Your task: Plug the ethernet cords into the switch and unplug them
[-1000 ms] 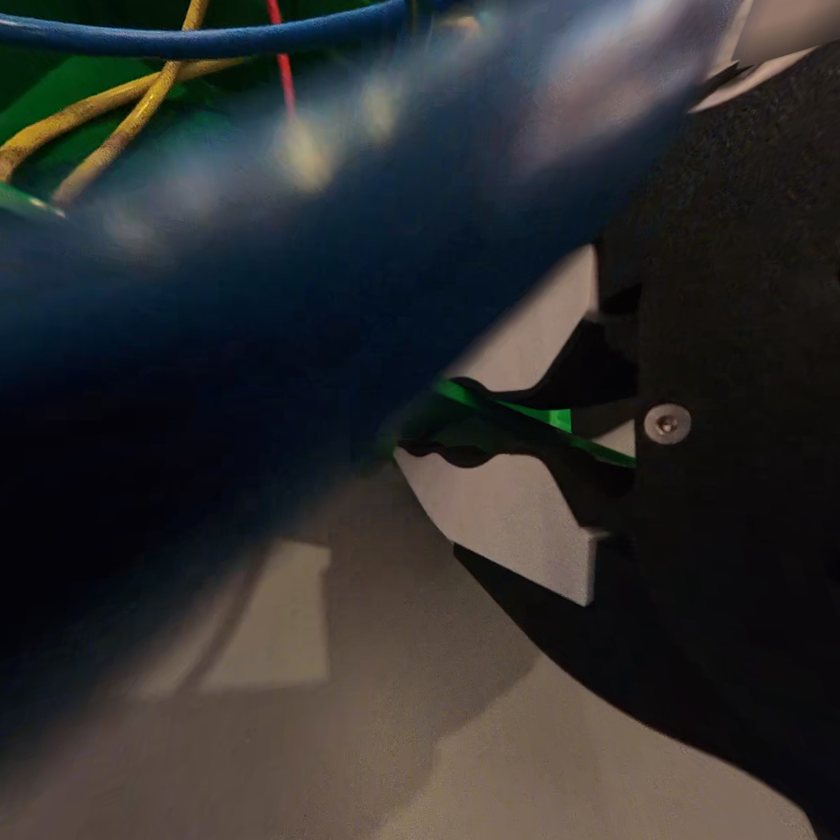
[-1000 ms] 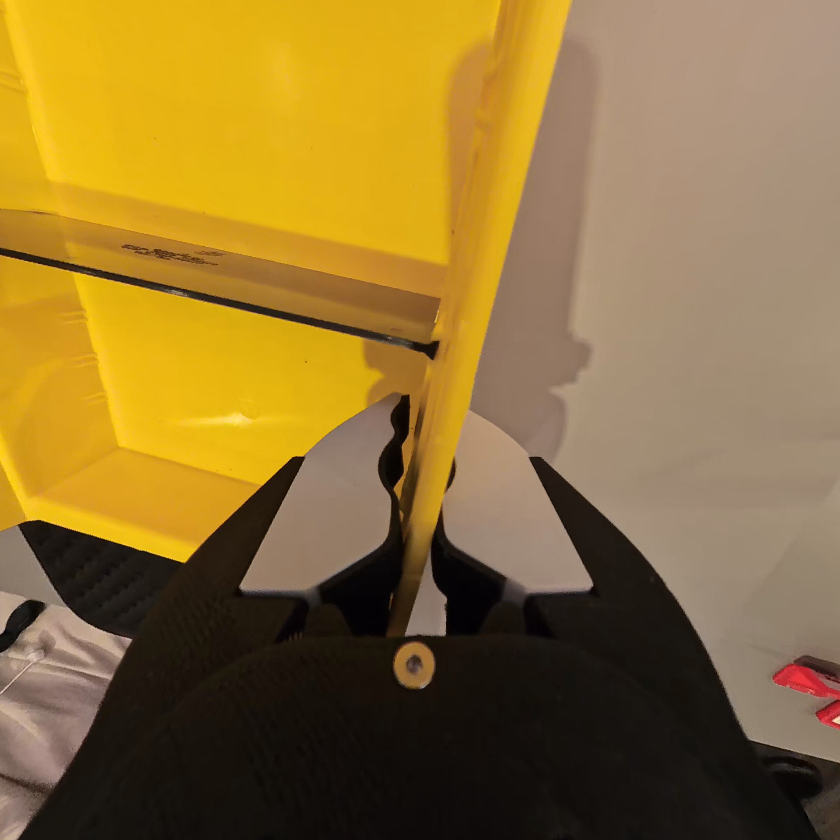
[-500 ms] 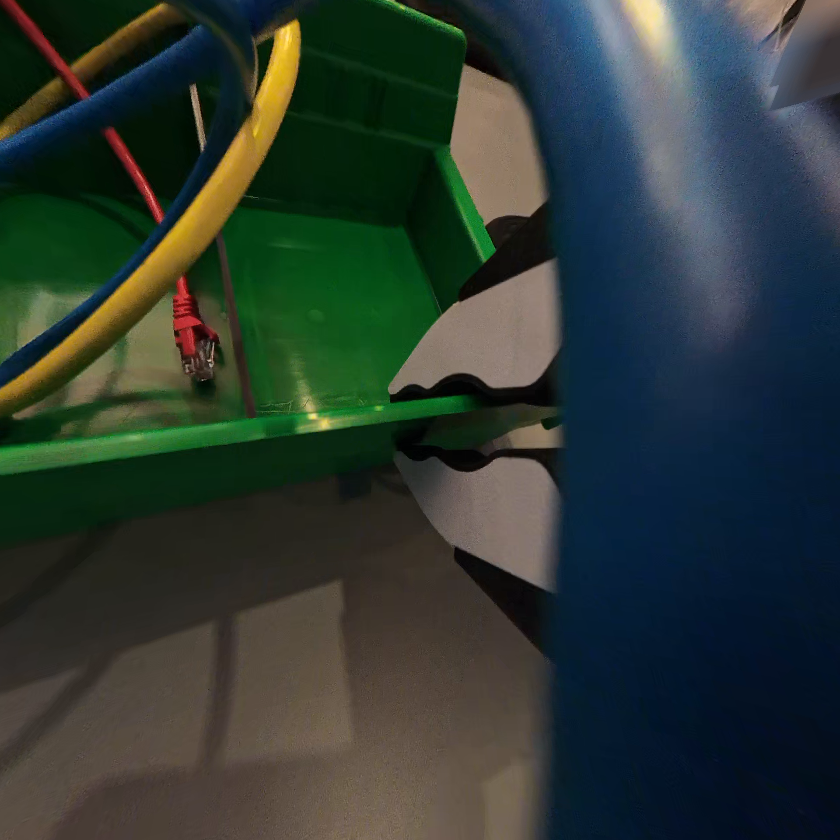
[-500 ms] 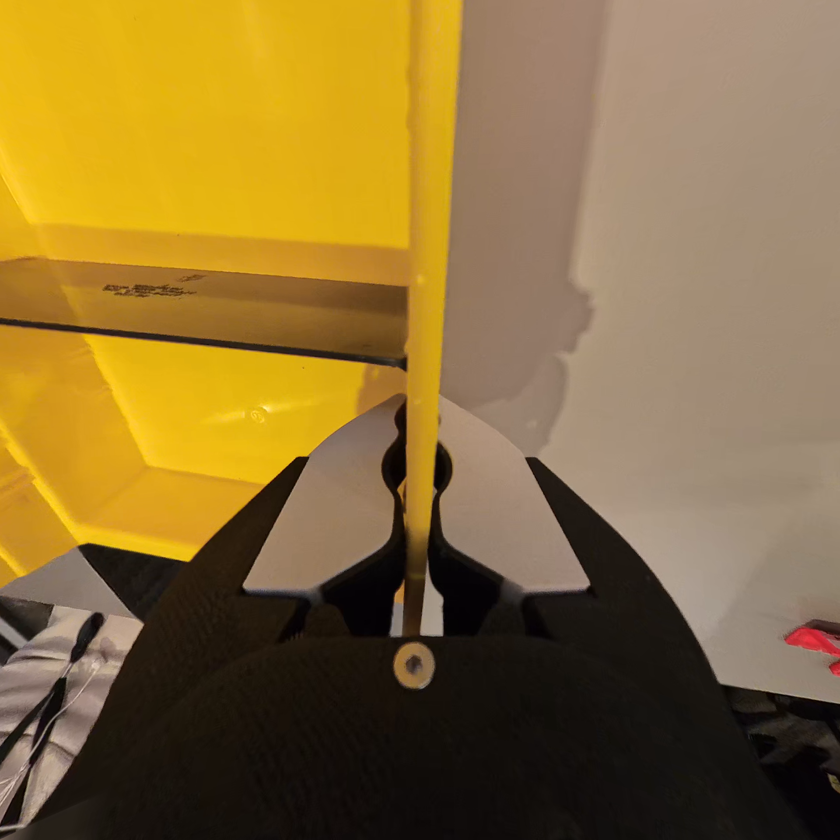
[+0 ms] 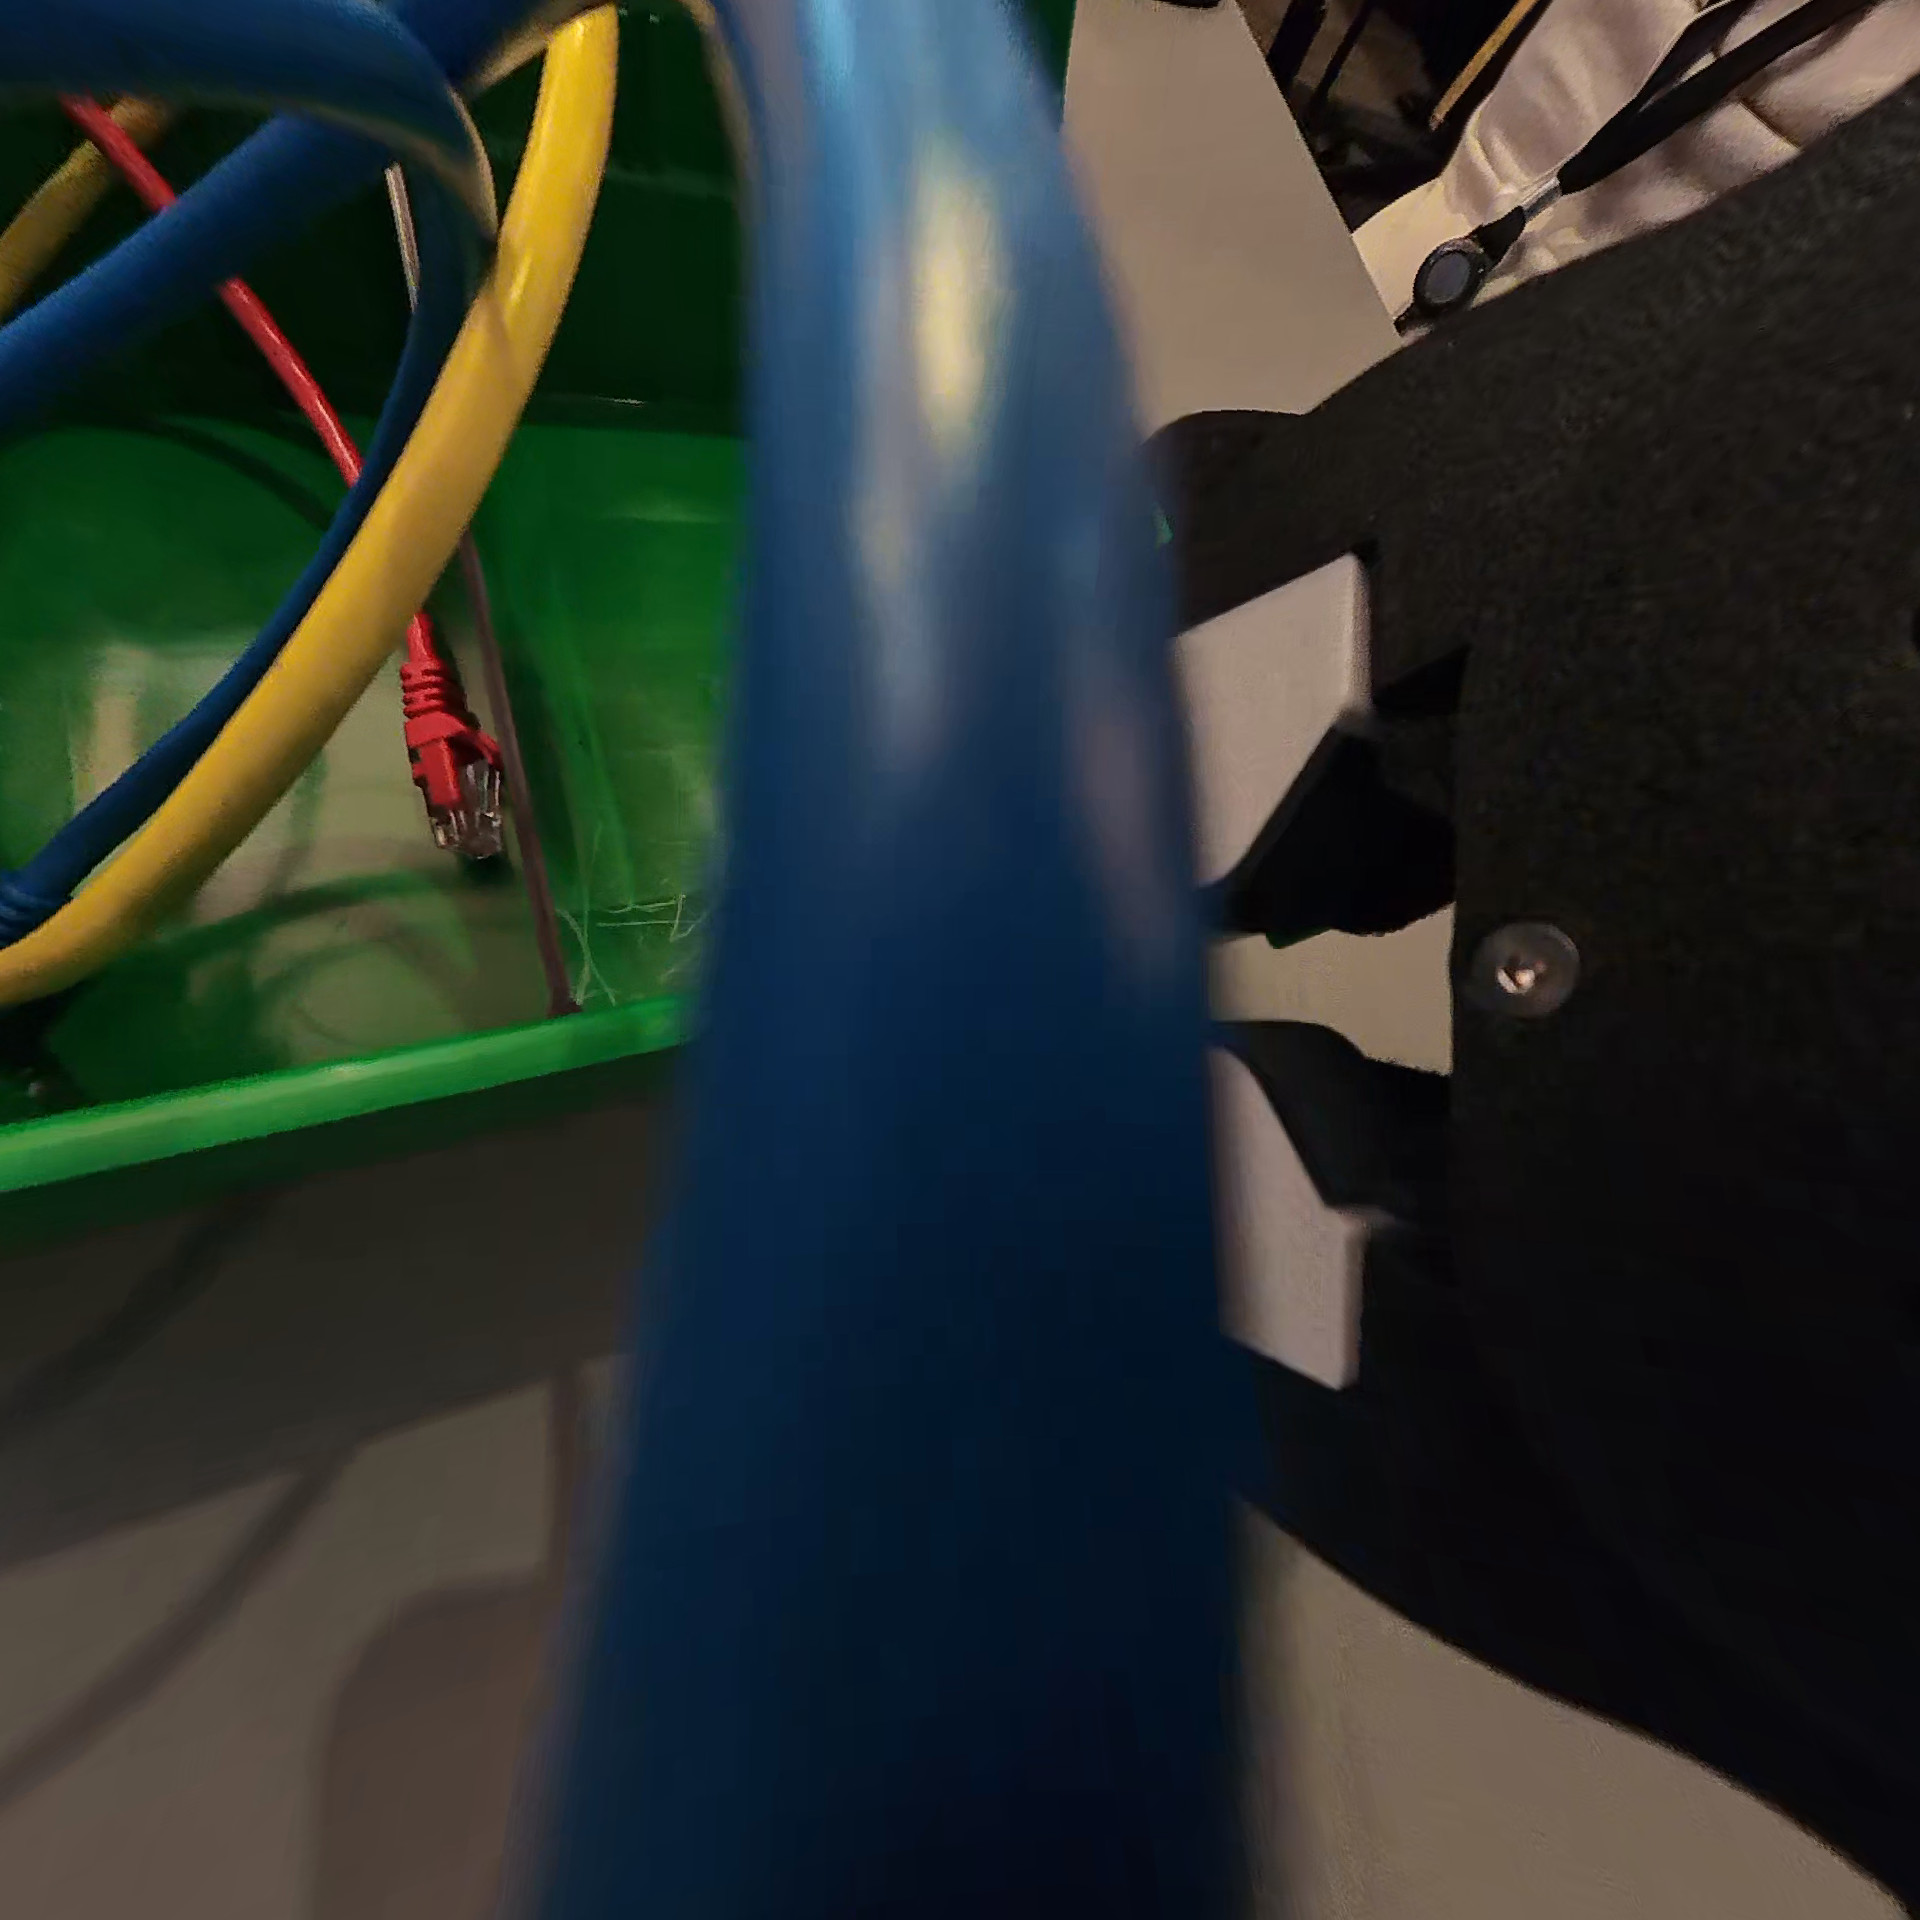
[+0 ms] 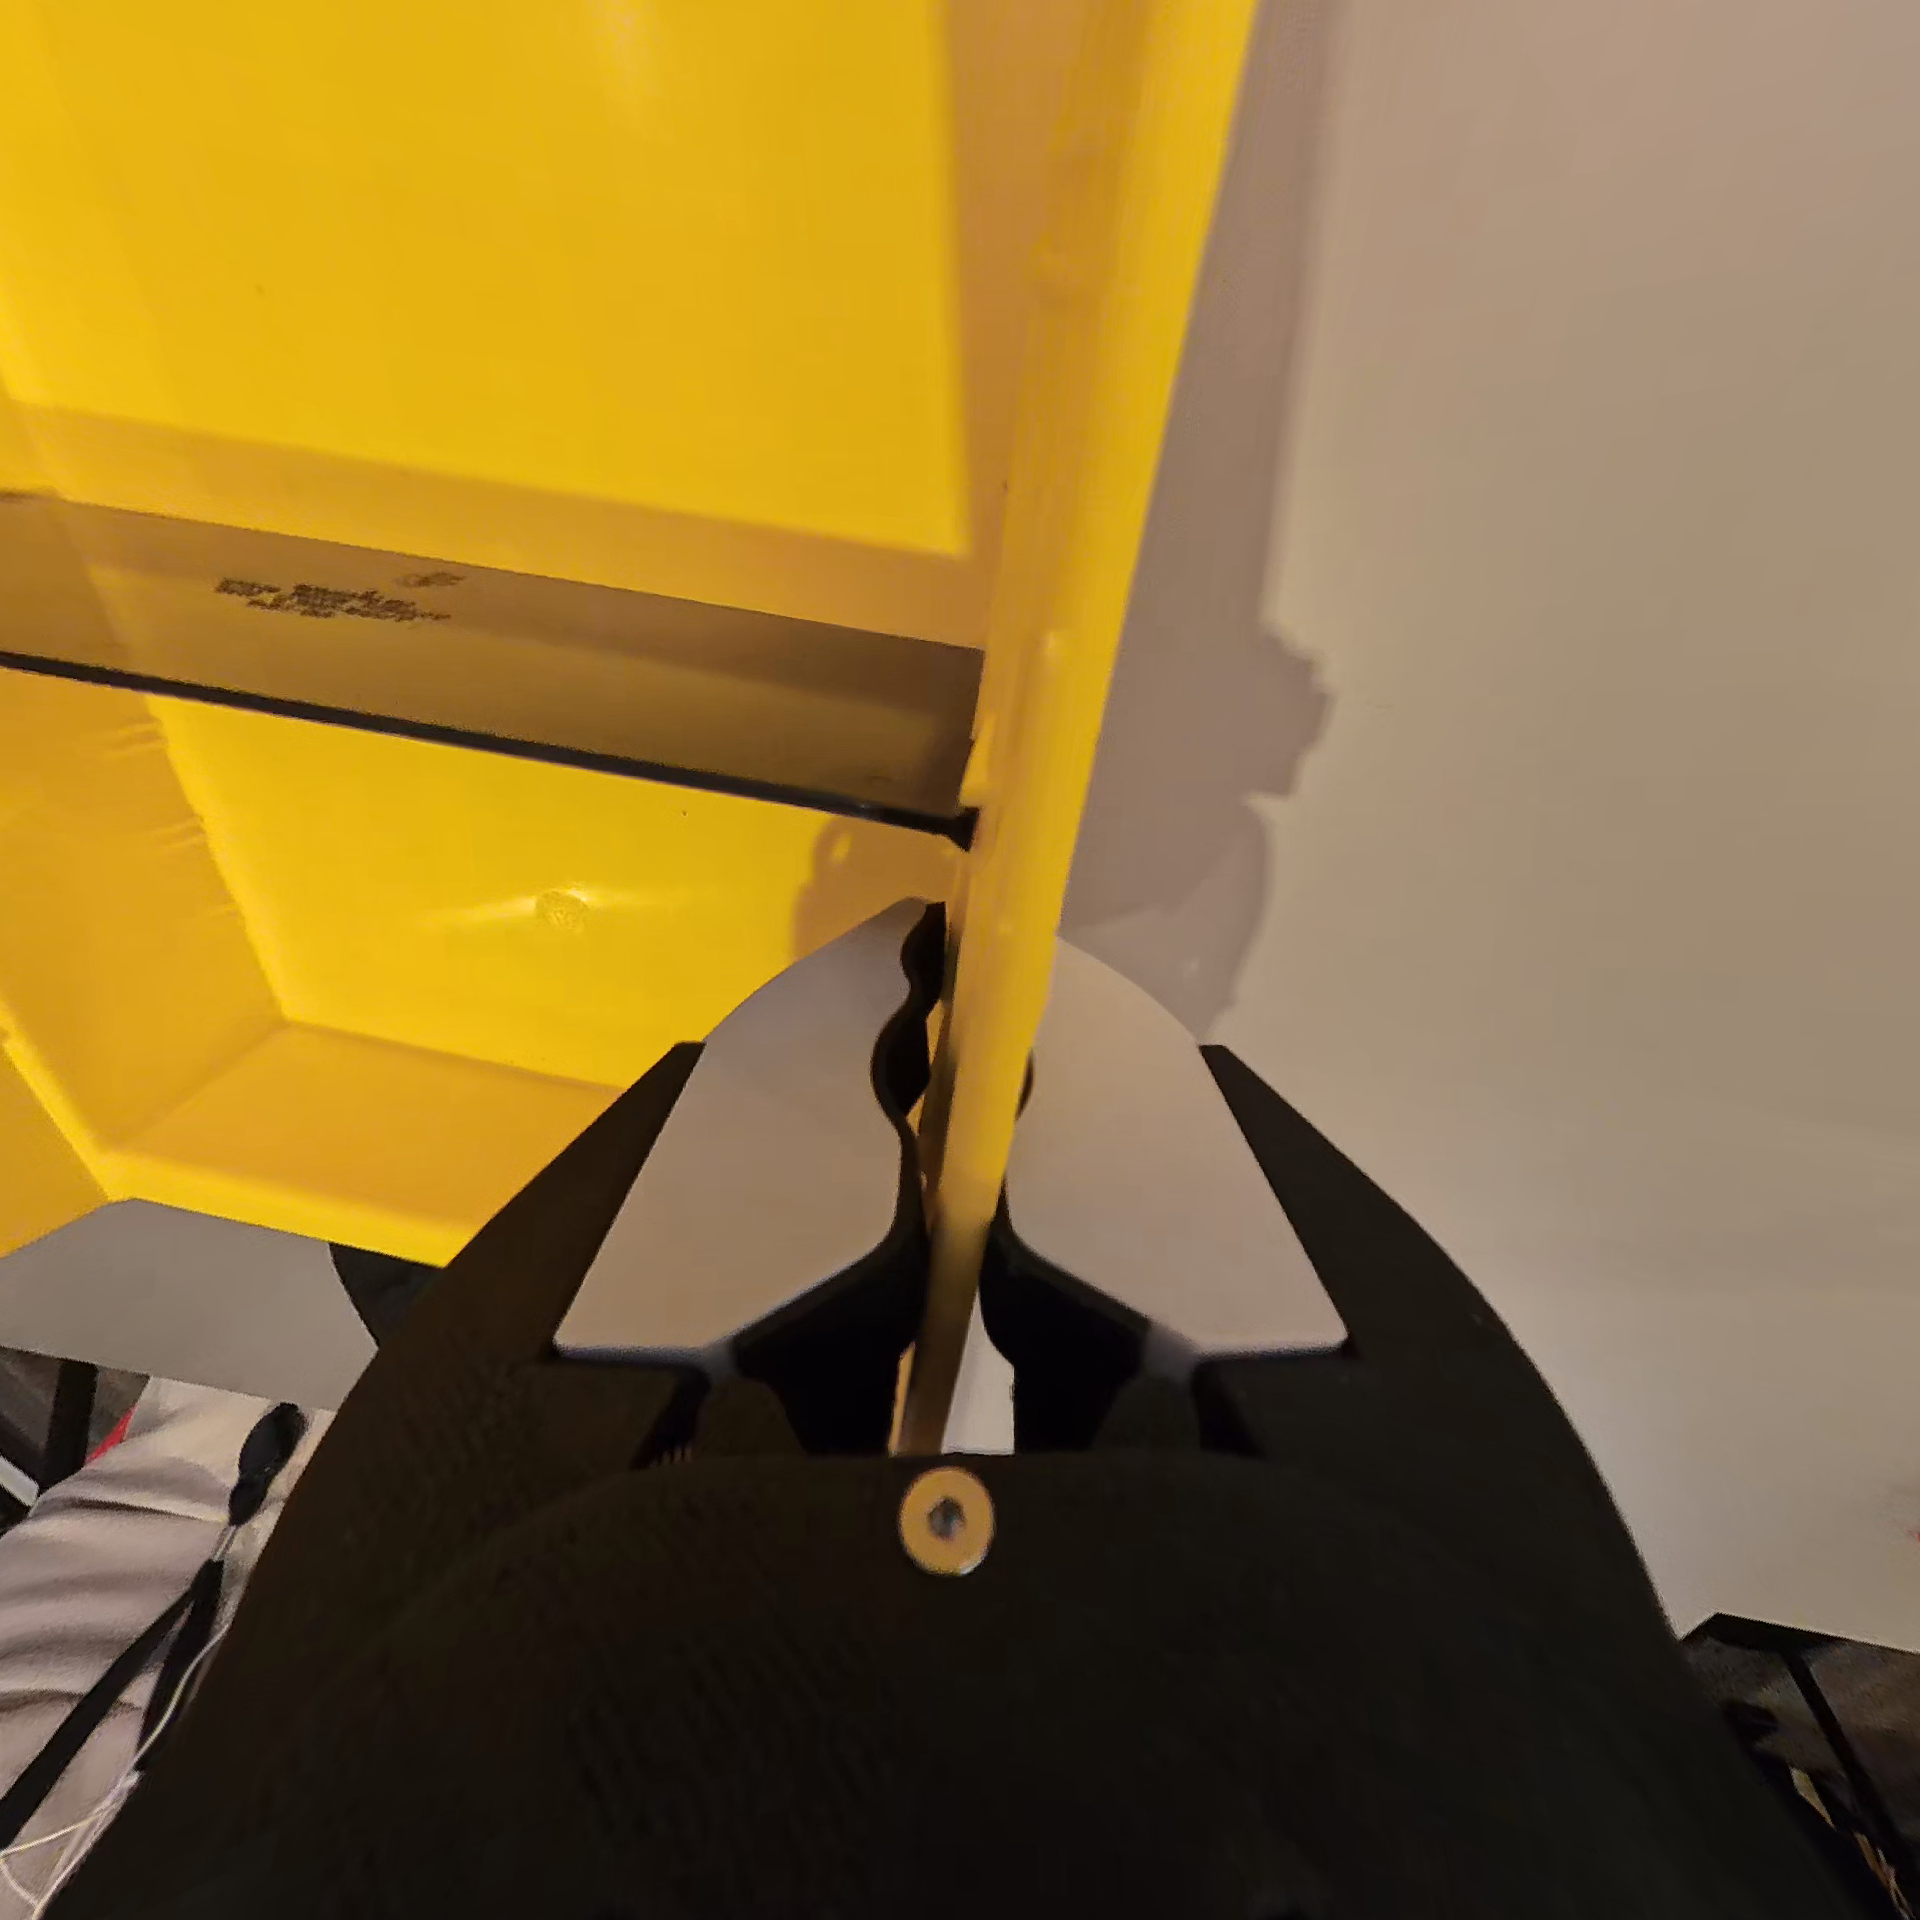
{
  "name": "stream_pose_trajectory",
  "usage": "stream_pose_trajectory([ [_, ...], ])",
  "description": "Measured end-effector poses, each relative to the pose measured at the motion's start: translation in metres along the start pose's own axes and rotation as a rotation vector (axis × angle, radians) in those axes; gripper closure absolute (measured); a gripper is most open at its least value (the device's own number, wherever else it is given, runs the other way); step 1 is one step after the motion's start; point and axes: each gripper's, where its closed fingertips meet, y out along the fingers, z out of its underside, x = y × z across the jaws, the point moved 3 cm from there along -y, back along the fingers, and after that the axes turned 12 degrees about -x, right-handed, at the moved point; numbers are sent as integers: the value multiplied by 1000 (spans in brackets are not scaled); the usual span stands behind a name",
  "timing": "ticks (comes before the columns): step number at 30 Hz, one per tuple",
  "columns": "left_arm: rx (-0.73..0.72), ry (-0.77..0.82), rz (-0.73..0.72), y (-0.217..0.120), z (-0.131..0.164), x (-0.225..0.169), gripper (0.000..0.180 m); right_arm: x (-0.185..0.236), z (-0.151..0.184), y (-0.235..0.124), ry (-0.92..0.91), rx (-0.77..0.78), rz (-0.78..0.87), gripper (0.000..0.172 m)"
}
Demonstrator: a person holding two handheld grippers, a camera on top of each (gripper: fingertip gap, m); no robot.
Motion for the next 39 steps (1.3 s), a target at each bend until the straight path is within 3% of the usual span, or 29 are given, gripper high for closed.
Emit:
stream_pose_trajectory([
  [1, -3, 4, 6, 1, 0, -2, 167, 0, -1, 0, 6, 0, 1, 167],
  [19, -23, 31, 19, 3, 4, -11, 166, -11, -6, 0, -57, 11, -6, 167],
  [27, -30, 26, 43, 3, 5, -11, 165, -34, 7, -6, -9, 15, 7, 166],
  [39, -46, 68, 18, 2, 2, -6, 167, -35, 9, -7, 47, -11, 20, 166],
])
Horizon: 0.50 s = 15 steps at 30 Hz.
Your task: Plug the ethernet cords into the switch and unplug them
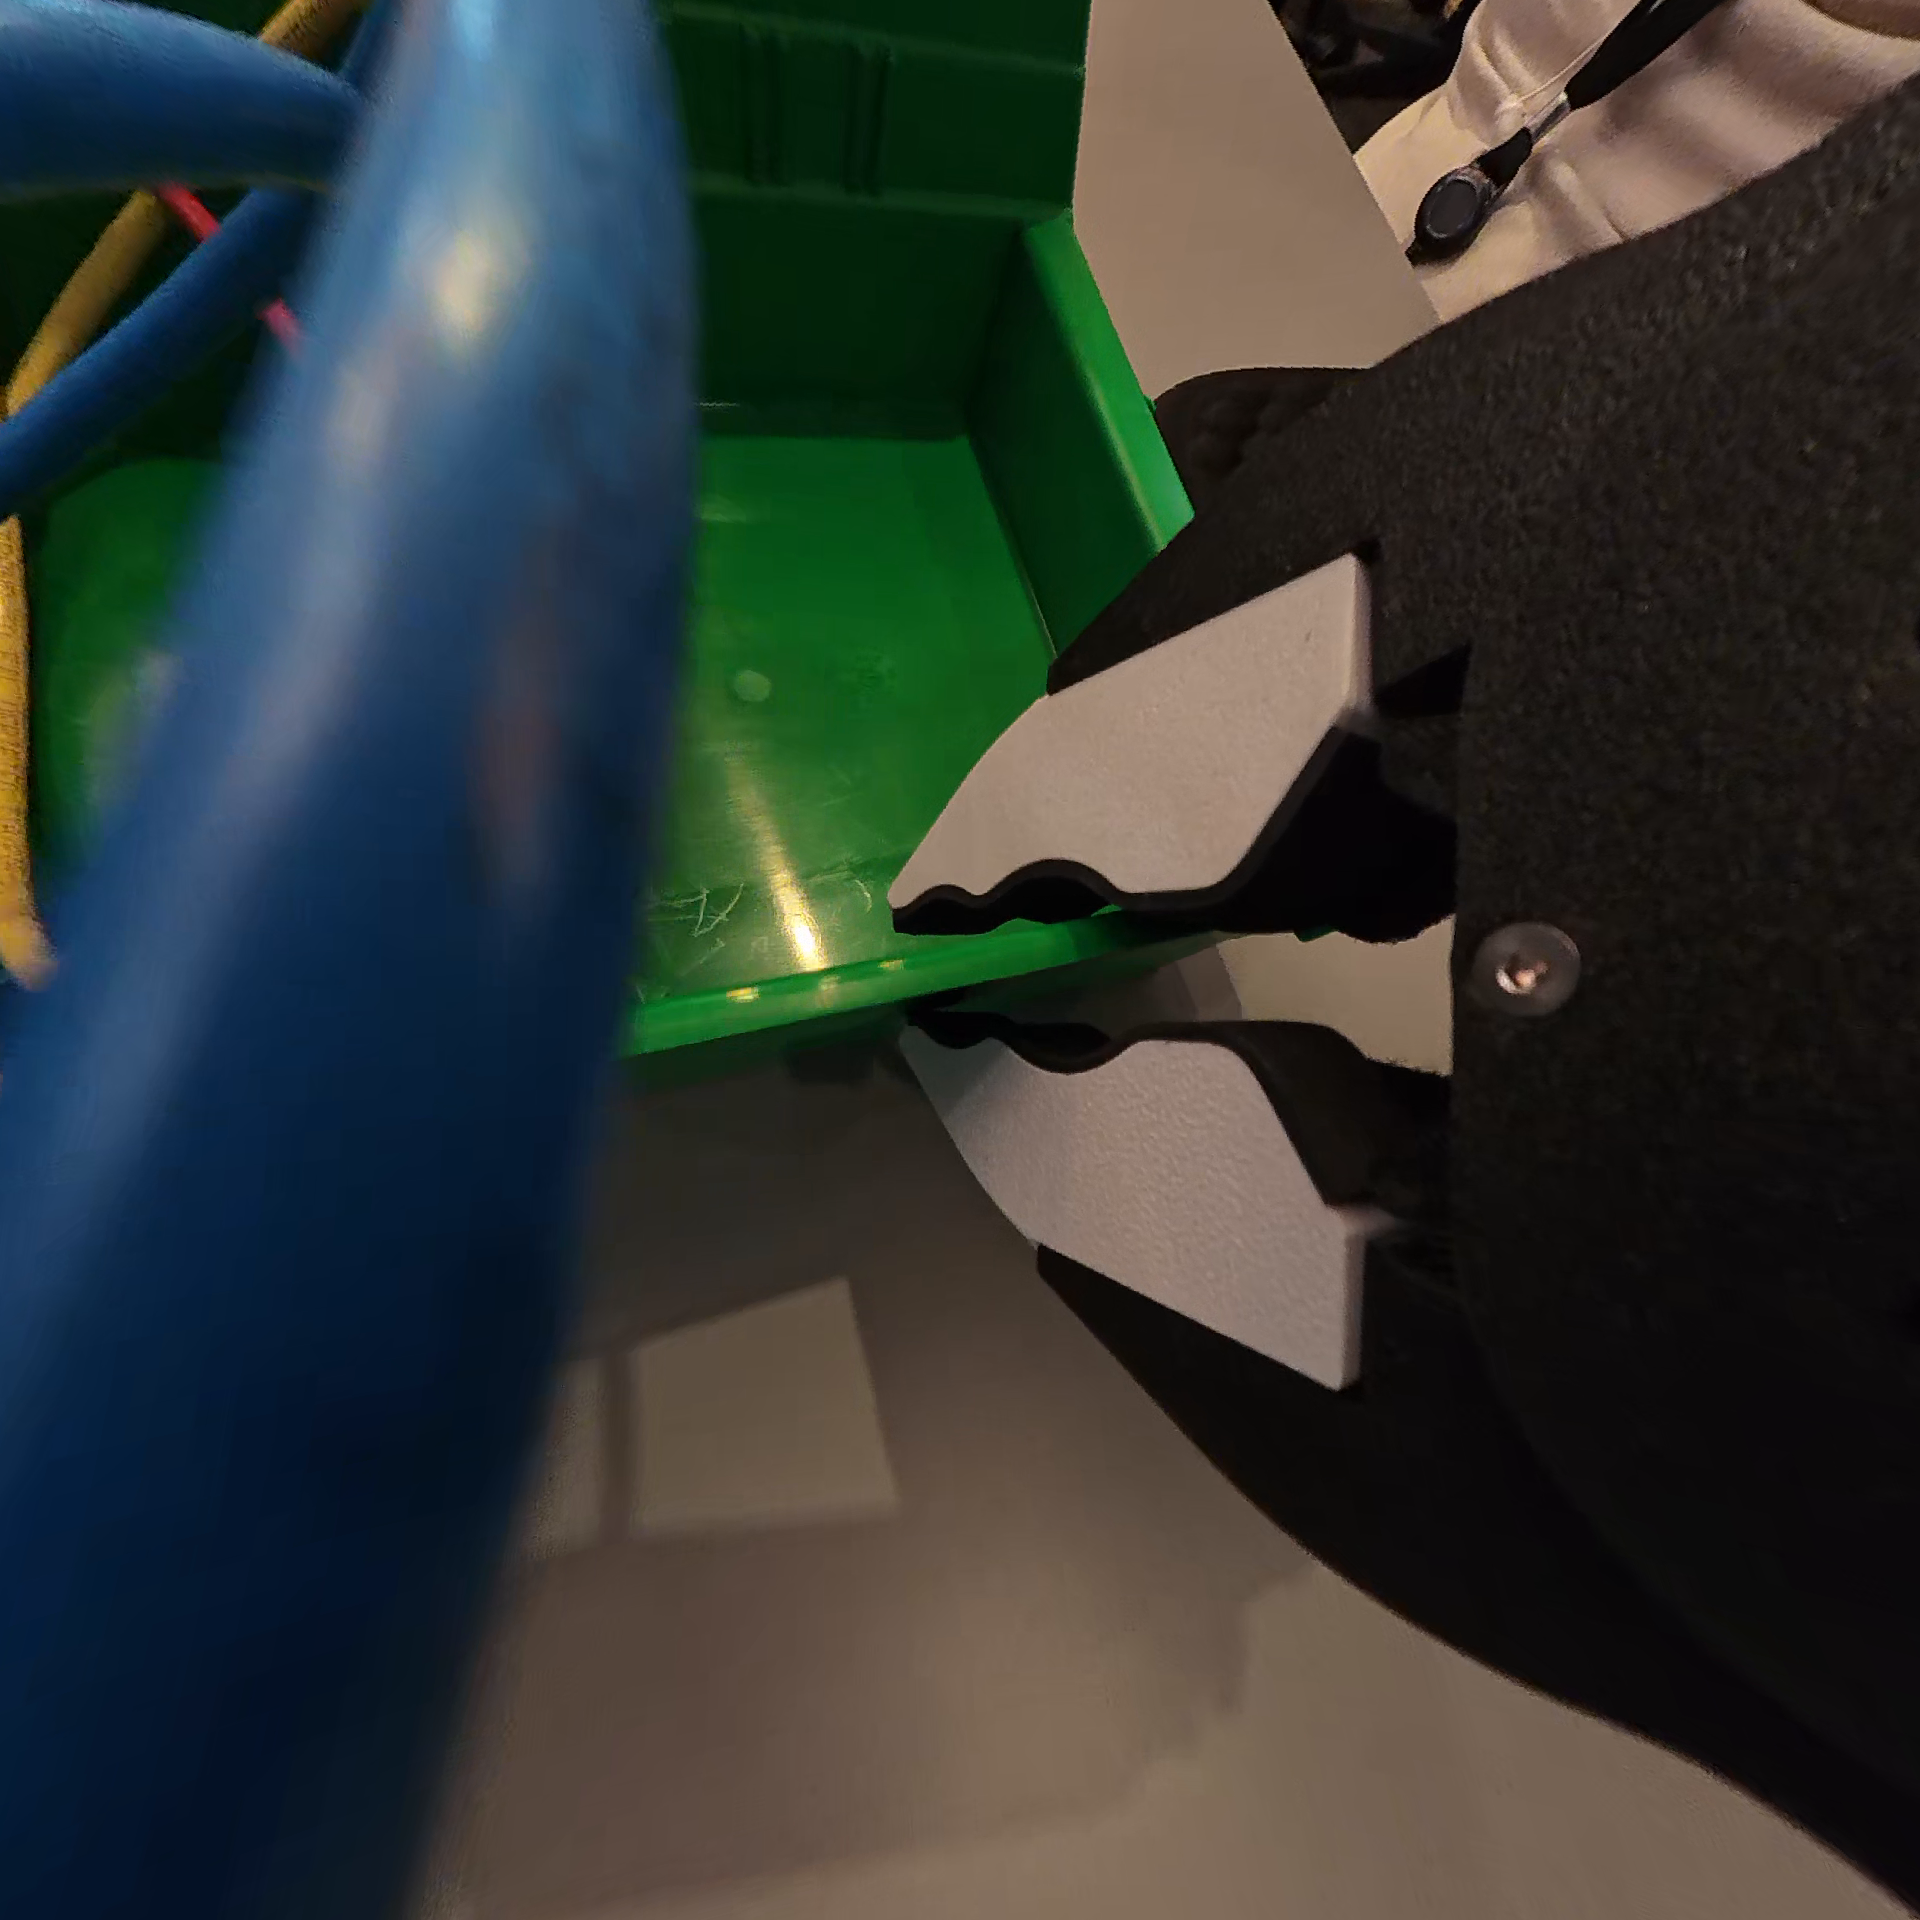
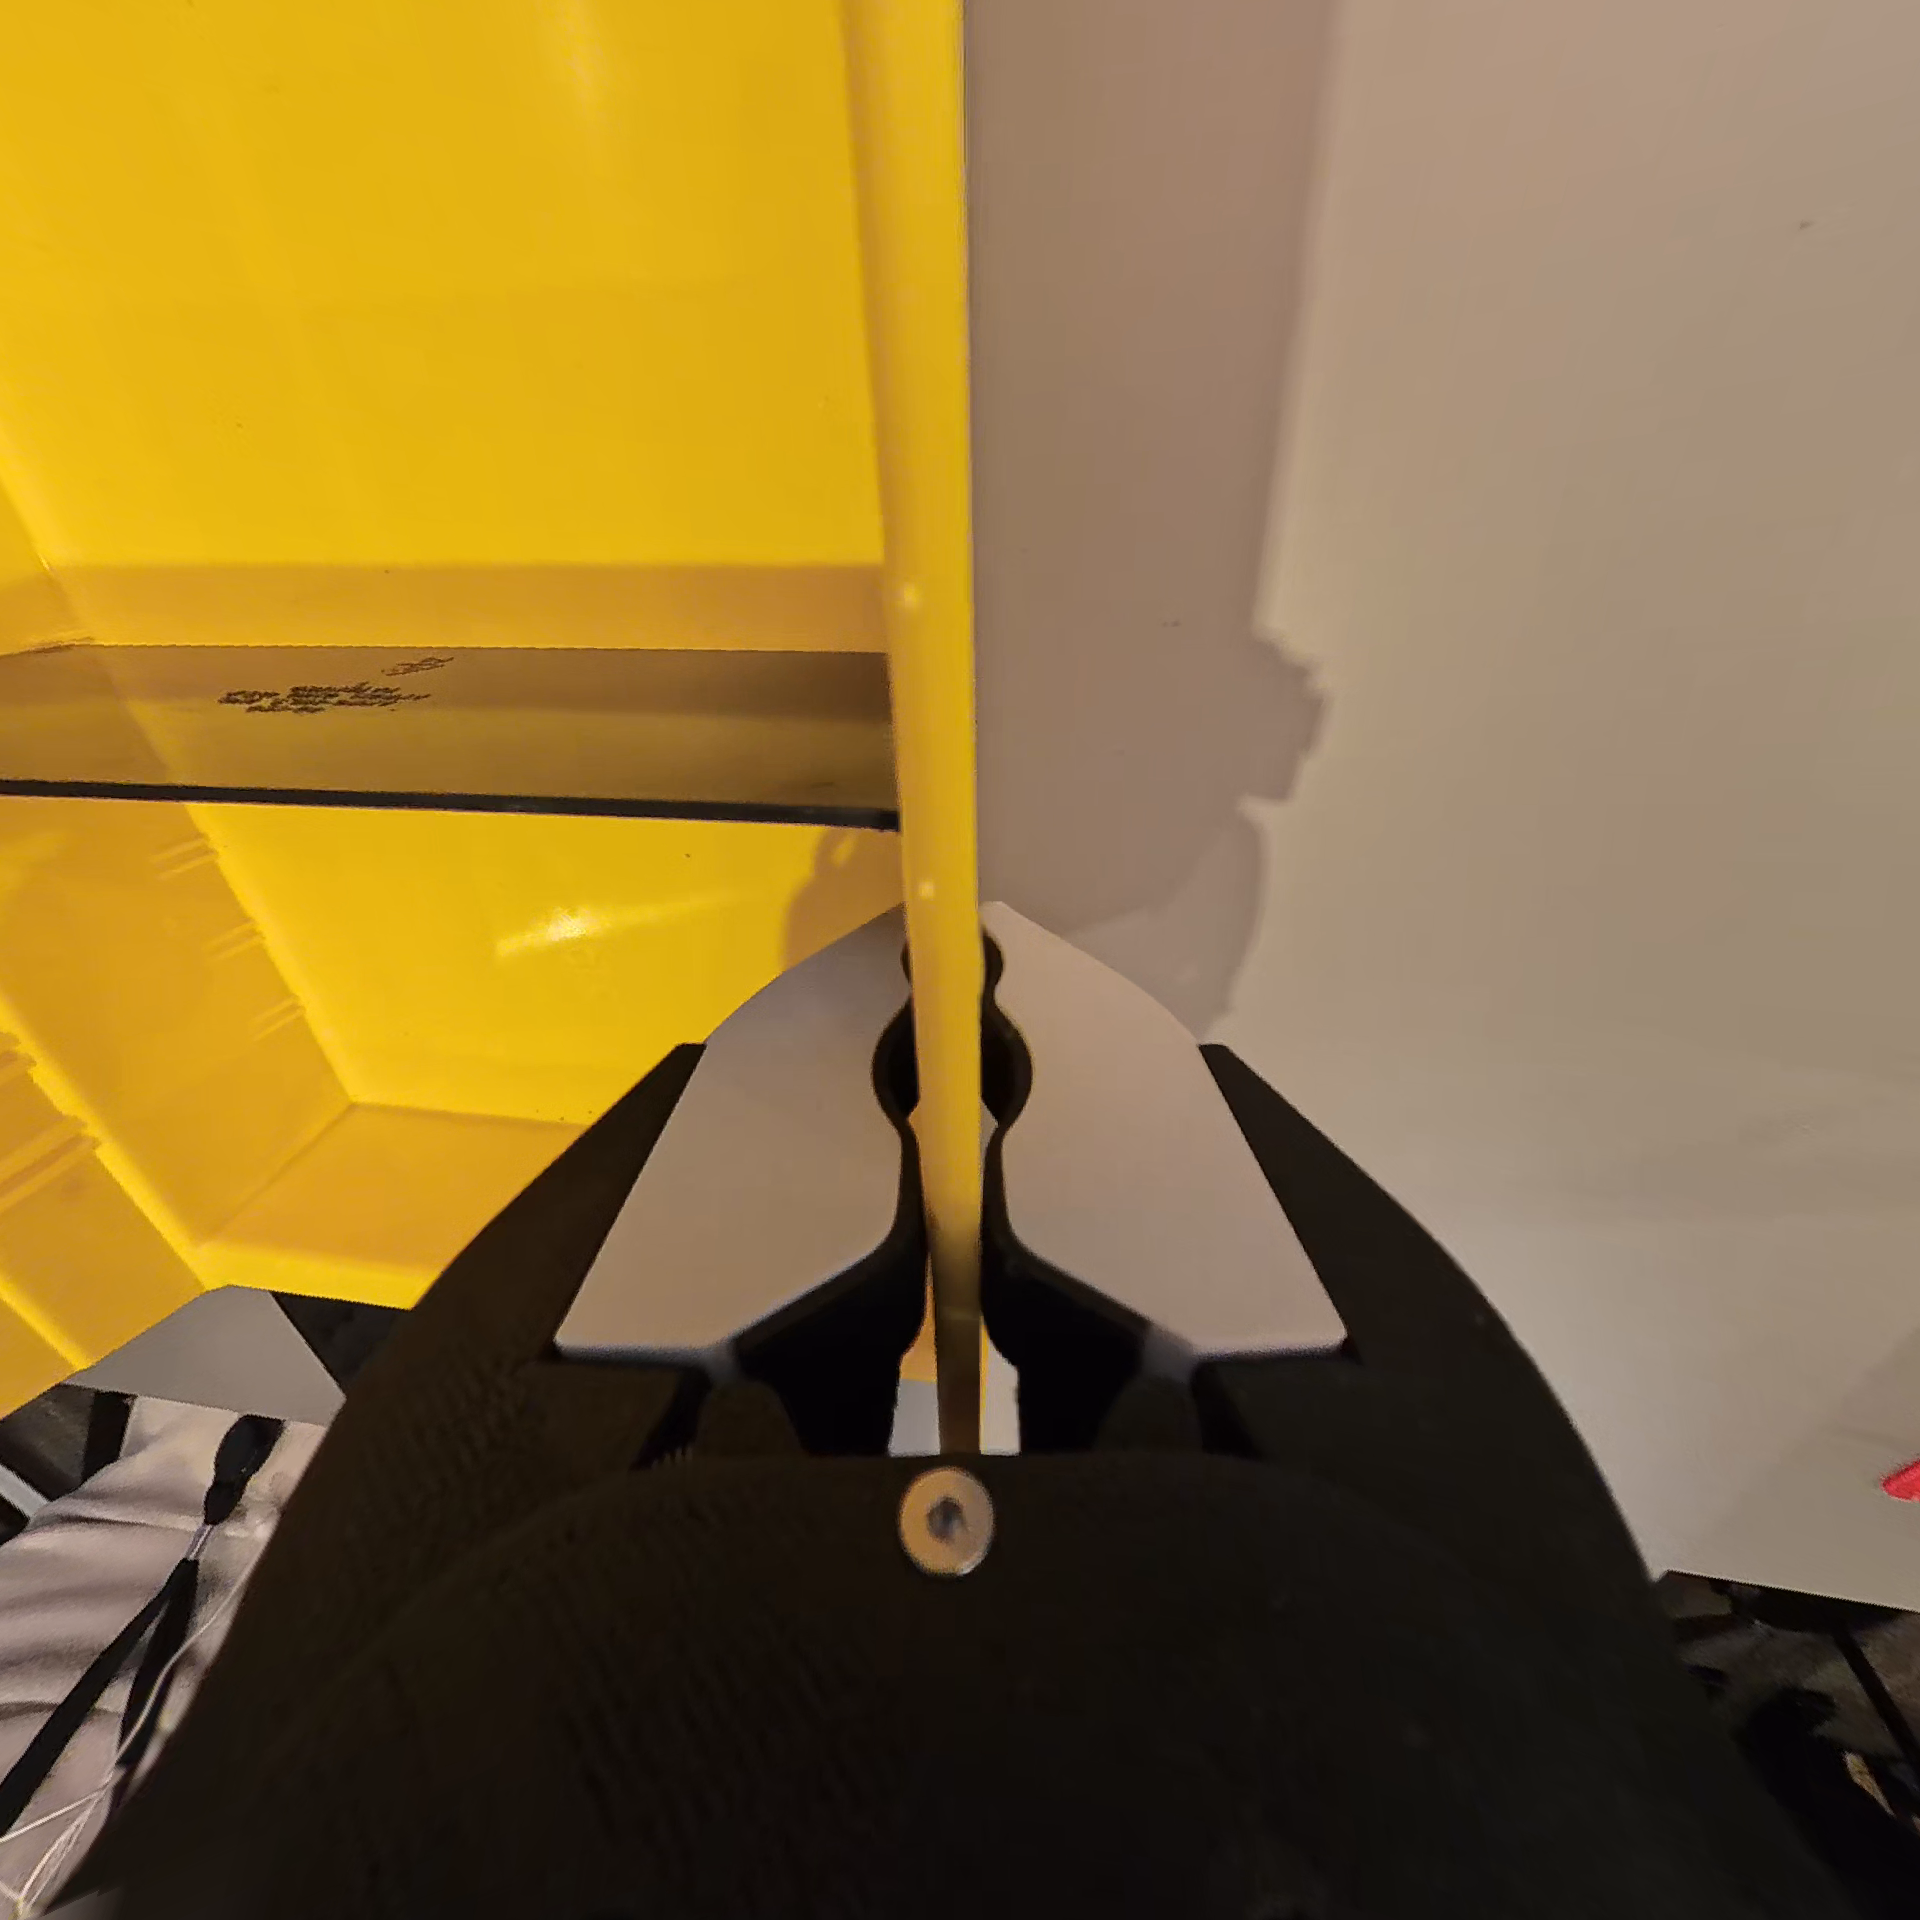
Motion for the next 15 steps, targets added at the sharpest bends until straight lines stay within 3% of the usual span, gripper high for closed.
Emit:
stream_pose_trajectory([
  [6, -49, -15, 12, -2, -3, 1, 165, 0, 1, 1, -37, -9, 12, 164],
  [8, -104, -21, 23, -7, -5, 2, 159, 1, 0, 0, -64, -32, 21, 153],
  [11, -172, -40, 33, -19, -4, 5, 136, 2, -4, -6, -106, -83, 37, 135],
  [15, -316, -27, 80, -46, 3, 3, 135, 4, -8, -24, -144, -198, 36, 130],
])
